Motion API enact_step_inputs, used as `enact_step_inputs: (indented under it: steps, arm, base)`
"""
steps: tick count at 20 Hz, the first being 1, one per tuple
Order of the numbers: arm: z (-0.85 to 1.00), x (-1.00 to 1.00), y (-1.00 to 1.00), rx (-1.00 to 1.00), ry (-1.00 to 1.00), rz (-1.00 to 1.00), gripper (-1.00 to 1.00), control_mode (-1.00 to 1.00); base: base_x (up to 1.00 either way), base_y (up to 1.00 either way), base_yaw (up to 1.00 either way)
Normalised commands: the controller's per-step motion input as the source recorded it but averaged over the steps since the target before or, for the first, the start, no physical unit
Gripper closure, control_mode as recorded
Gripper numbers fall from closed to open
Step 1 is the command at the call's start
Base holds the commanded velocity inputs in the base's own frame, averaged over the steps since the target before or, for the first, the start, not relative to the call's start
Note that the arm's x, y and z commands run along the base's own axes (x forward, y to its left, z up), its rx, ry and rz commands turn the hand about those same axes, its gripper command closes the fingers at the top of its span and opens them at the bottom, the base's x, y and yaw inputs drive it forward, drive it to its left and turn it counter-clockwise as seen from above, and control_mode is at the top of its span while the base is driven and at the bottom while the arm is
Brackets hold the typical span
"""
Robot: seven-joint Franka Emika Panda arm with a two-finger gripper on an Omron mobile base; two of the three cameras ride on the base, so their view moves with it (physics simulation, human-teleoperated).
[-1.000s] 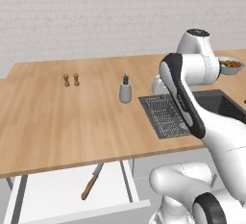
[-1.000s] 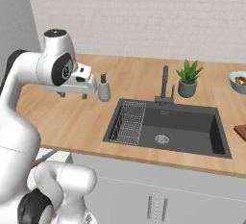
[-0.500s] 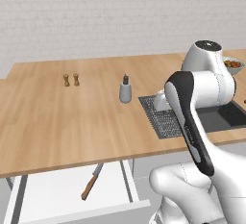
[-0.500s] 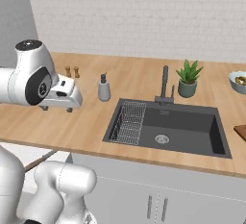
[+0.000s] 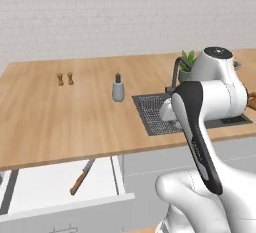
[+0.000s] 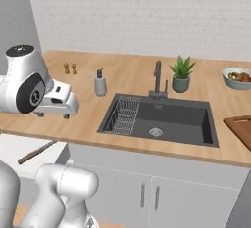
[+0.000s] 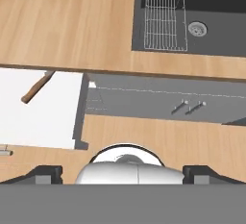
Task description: Pick up the knife from the drawer and place it on the cutting board. Then place the meat from the plate to the cutting board.
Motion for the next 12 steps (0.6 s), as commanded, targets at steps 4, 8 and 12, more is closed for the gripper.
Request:
enact_step_inputs:
  steps: [4,8,12]
  arm:
    - [0.00,0.00,0.00,0.00,0.00,0.00,-1.00,1.00]
    - [0.00,0.00,0.00,0.00,0.00,0.00,-1.00,1.00]
    - [0.00,0.00,0.00,0.00,0.00,0.00,-1.00,1.00]
  base:
    - [-0.39,-0.96,0.10]
    - [0.03,-0.17,0.44]
    - [0.04,0.00,0.57]
